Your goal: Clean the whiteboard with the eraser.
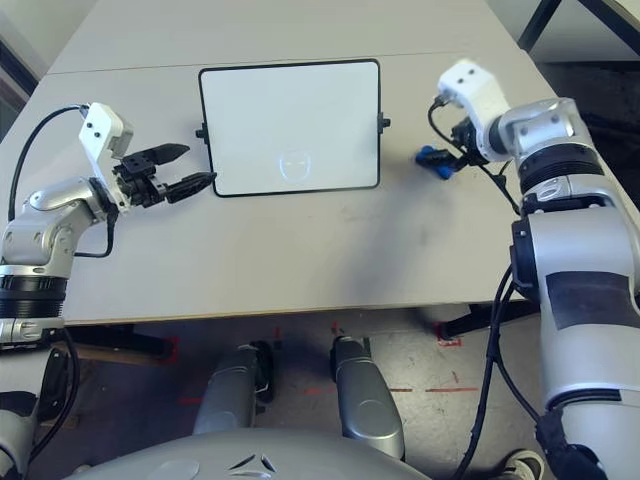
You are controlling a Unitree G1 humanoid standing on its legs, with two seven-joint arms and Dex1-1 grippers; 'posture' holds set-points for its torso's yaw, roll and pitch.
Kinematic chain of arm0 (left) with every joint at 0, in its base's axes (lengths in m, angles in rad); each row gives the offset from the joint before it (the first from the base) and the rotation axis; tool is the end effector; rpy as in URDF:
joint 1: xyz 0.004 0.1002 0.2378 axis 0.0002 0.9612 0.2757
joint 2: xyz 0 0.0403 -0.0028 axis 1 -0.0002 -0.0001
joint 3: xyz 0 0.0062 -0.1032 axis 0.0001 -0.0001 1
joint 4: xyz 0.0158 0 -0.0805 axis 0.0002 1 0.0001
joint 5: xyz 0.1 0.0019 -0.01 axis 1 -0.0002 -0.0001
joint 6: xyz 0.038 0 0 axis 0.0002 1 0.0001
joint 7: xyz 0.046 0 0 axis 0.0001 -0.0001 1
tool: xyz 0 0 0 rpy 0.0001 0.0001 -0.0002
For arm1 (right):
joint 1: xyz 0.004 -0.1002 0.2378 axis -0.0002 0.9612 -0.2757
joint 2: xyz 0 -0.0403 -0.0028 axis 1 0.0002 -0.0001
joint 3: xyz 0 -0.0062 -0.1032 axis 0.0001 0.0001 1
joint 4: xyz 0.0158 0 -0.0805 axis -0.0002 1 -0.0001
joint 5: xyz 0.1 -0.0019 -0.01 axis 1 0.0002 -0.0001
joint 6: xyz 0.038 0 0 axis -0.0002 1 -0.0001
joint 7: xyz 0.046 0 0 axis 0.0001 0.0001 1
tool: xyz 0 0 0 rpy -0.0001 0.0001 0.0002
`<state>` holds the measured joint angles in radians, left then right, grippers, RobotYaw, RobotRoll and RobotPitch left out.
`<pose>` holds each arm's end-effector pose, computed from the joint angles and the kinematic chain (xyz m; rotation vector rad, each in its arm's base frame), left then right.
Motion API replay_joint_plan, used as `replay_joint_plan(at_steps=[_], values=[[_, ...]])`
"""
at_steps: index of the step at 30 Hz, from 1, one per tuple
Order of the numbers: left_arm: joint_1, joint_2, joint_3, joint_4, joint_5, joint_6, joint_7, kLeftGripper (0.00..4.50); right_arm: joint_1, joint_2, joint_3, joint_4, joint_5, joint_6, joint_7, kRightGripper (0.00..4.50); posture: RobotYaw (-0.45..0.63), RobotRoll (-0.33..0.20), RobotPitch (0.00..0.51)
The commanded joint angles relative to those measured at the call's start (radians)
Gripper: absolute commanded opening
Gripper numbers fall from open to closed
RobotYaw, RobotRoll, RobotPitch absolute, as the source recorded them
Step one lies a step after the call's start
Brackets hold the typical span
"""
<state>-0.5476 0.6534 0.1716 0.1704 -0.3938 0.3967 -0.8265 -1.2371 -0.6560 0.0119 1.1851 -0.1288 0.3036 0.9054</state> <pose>0.2811 0.2773 0.1900 0.1701 -0.0160 -0.6519 0.3516 -0.2875 0.2349 -0.3458 0.4095 0.4566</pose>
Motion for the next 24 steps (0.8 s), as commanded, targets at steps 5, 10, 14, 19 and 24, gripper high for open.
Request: replay_joint_plan(at_steps=[5, 10, 14, 19, 24], values=[[-0.009, -0.031, 0.135, 0.019, 0.025, -0.015, 0.241, 4.50, 0.082, -0.006, -0.193, -0.056, 0.170, -0.101, -0.150, 4.45, -0.10, 0.000, 0.160], [-0.022, -0.040, 0.196, 0.106, 0.070, -0.069, 0.408, 4.50, 0.157, 0.009, -0.267, -0.088, 0.233, -0.178, -0.240, 4.45, -0.09, 0.000, 0.166], [-0.043, -0.029, 0.231, 0.197, 0.103, -0.118, 0.502, 4.50, 0.210, 0.011, -0.330, -0.087, 0.285, -0.236, -0.316, 4.45, -0.08, 0.000, 0.167], [-0.068, -0.015, 0.260, 0.331, 0.129, -0.193, 0.574, 4.50, 0.285, 0.020, -0.390, -0.089, 0.340, -0.315, -0.364, 4.45, -0.08, 0.000, 0.169], [-0.097, -0.002, 0.261, 0.428, 0.141, -0.244, 0.602, 4.50, 0.353, 0.026, -0.422, -0.100, 0.378, -0.357, -0.376, 4.45, -0.11, 0.000, 0.176]])
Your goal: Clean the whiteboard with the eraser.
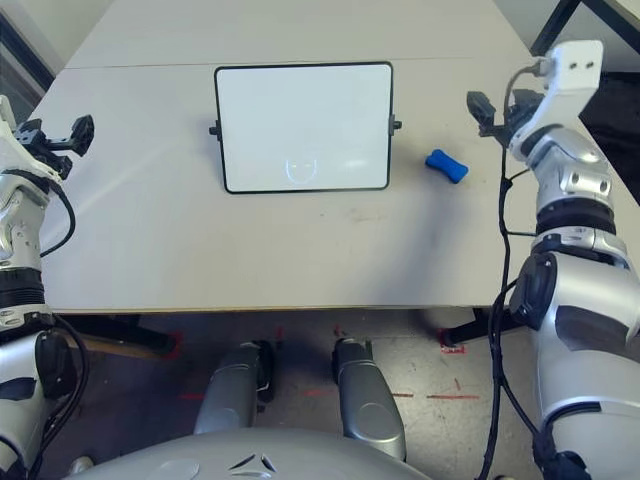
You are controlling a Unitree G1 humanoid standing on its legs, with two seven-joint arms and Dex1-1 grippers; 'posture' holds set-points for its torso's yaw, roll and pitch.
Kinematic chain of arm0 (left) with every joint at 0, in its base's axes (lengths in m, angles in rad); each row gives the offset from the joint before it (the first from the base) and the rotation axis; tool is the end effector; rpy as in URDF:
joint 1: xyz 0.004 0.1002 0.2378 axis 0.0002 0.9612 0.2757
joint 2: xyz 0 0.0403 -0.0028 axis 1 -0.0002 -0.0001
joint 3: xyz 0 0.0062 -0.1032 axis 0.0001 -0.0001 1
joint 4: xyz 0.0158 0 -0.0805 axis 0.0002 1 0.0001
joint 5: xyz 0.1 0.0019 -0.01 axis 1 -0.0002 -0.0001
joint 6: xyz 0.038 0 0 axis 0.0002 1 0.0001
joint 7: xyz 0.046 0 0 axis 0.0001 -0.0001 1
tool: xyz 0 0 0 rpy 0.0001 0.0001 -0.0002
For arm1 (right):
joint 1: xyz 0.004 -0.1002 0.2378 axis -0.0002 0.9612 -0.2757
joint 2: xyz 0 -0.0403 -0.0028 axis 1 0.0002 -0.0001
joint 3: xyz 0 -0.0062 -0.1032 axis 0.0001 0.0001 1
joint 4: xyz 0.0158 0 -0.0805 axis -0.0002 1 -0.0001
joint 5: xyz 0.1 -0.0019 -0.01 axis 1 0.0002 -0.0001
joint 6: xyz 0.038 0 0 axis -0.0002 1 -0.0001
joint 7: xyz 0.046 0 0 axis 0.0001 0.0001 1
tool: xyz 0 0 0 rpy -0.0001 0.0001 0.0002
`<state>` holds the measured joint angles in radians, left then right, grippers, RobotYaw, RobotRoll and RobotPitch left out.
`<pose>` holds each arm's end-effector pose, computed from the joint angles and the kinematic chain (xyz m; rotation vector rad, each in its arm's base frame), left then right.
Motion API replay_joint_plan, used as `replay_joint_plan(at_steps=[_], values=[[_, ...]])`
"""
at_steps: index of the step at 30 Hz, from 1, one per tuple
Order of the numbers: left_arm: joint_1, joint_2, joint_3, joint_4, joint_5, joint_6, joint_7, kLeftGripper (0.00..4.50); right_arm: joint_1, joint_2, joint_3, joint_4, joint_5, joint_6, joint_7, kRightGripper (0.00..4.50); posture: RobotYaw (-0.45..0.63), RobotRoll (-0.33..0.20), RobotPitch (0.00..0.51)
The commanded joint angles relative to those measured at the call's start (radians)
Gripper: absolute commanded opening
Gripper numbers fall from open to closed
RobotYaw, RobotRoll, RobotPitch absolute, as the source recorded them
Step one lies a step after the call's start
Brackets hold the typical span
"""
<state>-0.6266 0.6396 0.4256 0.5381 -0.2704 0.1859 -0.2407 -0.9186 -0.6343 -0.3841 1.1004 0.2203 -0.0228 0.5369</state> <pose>0.2788 0.3366 0.1757 0.0427 -0.1179 0.2450 0.3163 -0.3291 0.1650 0.0578 -0.0564 0.0253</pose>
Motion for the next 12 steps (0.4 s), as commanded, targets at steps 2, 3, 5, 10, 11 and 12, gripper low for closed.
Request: replay_joint_plan(at_steps=[2, 3, 5, 10, 11, 12], values=[[-0.038, 0.016, 0.002, 0.097, 0.021, -0.050, 0.020, 4.50, 0.068, 0.009, -0.032, -0.032, 0.041, -0.049, 0.003, 4.45, -0.12, 0.000, 0.180], [-0.049, 0.018, -0.002, 0.114, 0.023, -0.059, 0.018, 4.50, 0.081, 0.011, -0.034, -0.040, 0.045, -0.056, 0.005, 4.45, -0.13, 0.000, 0.183], [-0.065, 0.021, -0.007, 0.144, 0.027, -0.074, 0.016, 4.50, 0.095, 0.012, -0.036, -0.052, 0.053, -0.062, 0.005, 4.45, -0.13, 0.000, 0.183], [-0.087, 0.023, -0.017, 0.193, 0.035, -0.099, 0.009, 4.50, 0.100, 0.015, -0.034, -0.075, 0.068, -0.076, 0.012, 4.45, -0.14, 0.000, 0.182], [-0.087, 0.022, -0.019, 0.200, 0.035, -0.102, 0.006, 4.50, 0.097, 0.017, -0.034, -0.078, 0.072, -0.077, 0.013, 4.45, -0.14, 0.000, 0.175], [-0.088, 0.022, -0.021, 0.205, 0.035, -0.104, 0.003, 4.50, 0.095, 0.018, -0.033, -0.082, 0.075, -0.076, 0.013, 4.45, -0.14, 0.000, 0.175]])
